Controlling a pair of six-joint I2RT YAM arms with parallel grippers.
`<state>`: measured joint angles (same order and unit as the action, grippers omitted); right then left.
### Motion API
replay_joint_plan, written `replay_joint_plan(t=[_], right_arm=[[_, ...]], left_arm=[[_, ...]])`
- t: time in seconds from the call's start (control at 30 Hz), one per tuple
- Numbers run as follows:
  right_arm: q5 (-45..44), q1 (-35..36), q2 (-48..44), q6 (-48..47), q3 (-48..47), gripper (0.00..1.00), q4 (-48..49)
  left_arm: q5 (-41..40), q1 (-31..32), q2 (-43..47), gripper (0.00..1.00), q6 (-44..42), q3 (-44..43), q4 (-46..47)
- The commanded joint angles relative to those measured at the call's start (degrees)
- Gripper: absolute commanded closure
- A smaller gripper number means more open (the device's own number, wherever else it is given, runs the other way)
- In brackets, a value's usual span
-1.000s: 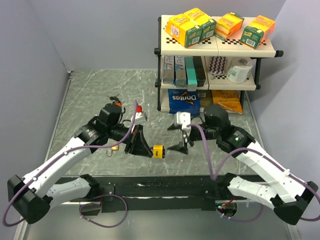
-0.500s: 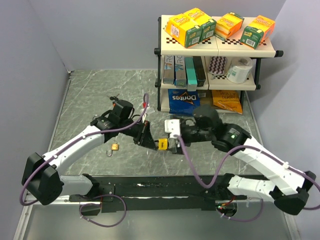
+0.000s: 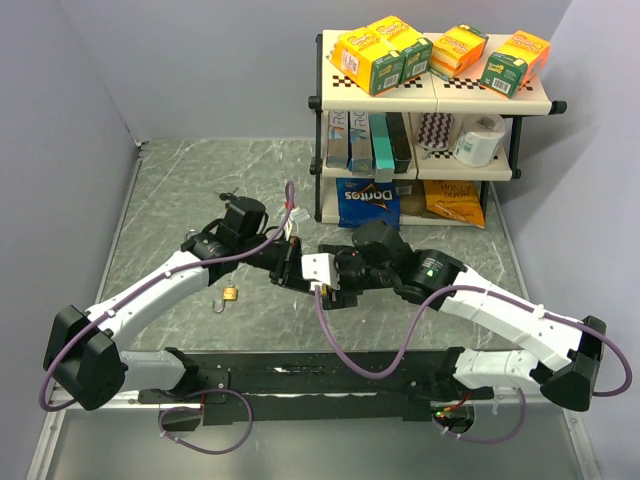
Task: Lock with the key
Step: Place the lock at the center of the board.
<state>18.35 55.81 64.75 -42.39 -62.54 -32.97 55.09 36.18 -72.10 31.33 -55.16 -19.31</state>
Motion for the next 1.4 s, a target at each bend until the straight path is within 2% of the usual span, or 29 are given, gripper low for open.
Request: replay_joint_plan(t=[0.0, 0.23, 0.27, 0.33, 0.37, 0.4, 0.43, 0.47, 0.5, 0.57, 0.6, 0.63, 0.67, 0.73, 0.87, 0.97, 1.03, 1.1, 1.13, 1.23, 1.37], right_arm=[[-2.8, 1.0, -0.9, -2.7, 0.3, 0.27, 3.2], [-4.4, 1.9, -1.3, -5.3, 1.6, 0.41, 3.3], [-4.5, 2.0, -1.3, -5.4, 1.7, 0.48, 3.4], [-4.6, 1.9, -1.5, -5.3, 1.9, 0.55, 3.5], [-4.8, 2.0, -1.6, -5.3, 2.0, 0.63, 3.6], [-5.0, 1.9, -1.6, -5.2, 2.1, 0.68, 3.7], [-5.2, 2.0, -1.9, -5.0, 2.1, 0.72, 3.6], [-5.5, 1.9, -2.0, -4.7, 2.2, 0.79, 3.4], [-5.8, 1.8, -2.1, -4.5, 2.3, 0.83, 3.1], [-5.5, 0.6, -2.9, -3.2, 2.6, 0.93, 2.0], [-4.7, -0.1, -3.2, -2.4, 2.9, 0.96, 1.5], [-4.3, -1.8, -4.0, -0.6, 3.0, 0.99, 1.3], [-4.0, -3.0, -4.5, 0.3, 3.3, 1.0, 0.9], [-2.1, -6.1, -5.8, 4.0, 4.3, 1.0, 0.5], [1.9, -20.6, -5.9, 14.4, 5.7, 1.0, -1.3], [-0.6, -29.4, -6.1, 21.1, 9.4, 1.0, -0.9], [-1.9, -32.9, -6.2, 23.7, 12.2, 1.0, -1.0], [-1.9, -38.6, -6.2, 24.6, 14.8, 1.0, -0.9], [-2.1, -40.3, -6.0, 24.4, 15.7, 1.0, -0.3], [-2.9, -46.0, -3.1, 22.5, 18.0, 1.0, 1.0], [-3.7, -53.3, 4.9, 22.0, 18.0, 1.0, 2.3]], left_arm=[[1.0, -0.1, 2.2, 0.99, 1.5, -1.4, 3.8], [0.6, -0.1, 2.1, 0.99, 2.2, -1.4, 4.1], [0.6, -0.1, 2.0, 0.99, 2.1, -1.4, 3.9], [0.4, -0.1, 2.1, 0.99, 1.6, -1.5, 3.7], [0.5, -0.1, 2.2, 0.99, 1.5, -1.4, 3.4], [0.6, -0.1, 2.2, 0.99, 1.3, -1.3, 3.5], [0.5, -0.1, 2.5, 0.94, 1.0, -1.2, 3.4], [0.5, -0.3, 2.7, 0.88, 0.4, -1.1, 3.3], [0.4, -0.8, 2.9, 0.65, -0.8, -1.2, 2.9], [-0.7, -1.6, 4.3, 0.44, -2.2, -1.3, 2.4], [-1.3, -2.8, 5.0, 0.25, -3.6, -1.4, 2.0], [-1.8, -3.5, 5.7, 0.11, -4.4, -1.4, 2.1], [-3.0, -4.3, 7.3, 0.04, -5.2, -1.4, 2.0], [-4.8, -6.5, 9.8, 0.04, -7.7, -1.2, 1.6], [-7.1, -11.0, 12.1, 0.04, -8.4, -0.4, 0.8], [-10.5, -12.0, 14.3, 0.04, -7.5, 0.8, 1.5], [-16.4, -12.4, 17.1, 0.04, -6.4, 2.3, 2.6], [-22.5, -12.4, 19.0, 0.04, -4.7, 4.3, 4.8], [-28.3, -12.5, 21.1, 0.04, -4.4, 5.1, 6.3], [-33.5, -12.4, 24.5, 0.04, -5.5, 8.4, 12.5], [-32.9, -12.5, 22.6, 0.04, -6.4, 6.4, 12.3]])
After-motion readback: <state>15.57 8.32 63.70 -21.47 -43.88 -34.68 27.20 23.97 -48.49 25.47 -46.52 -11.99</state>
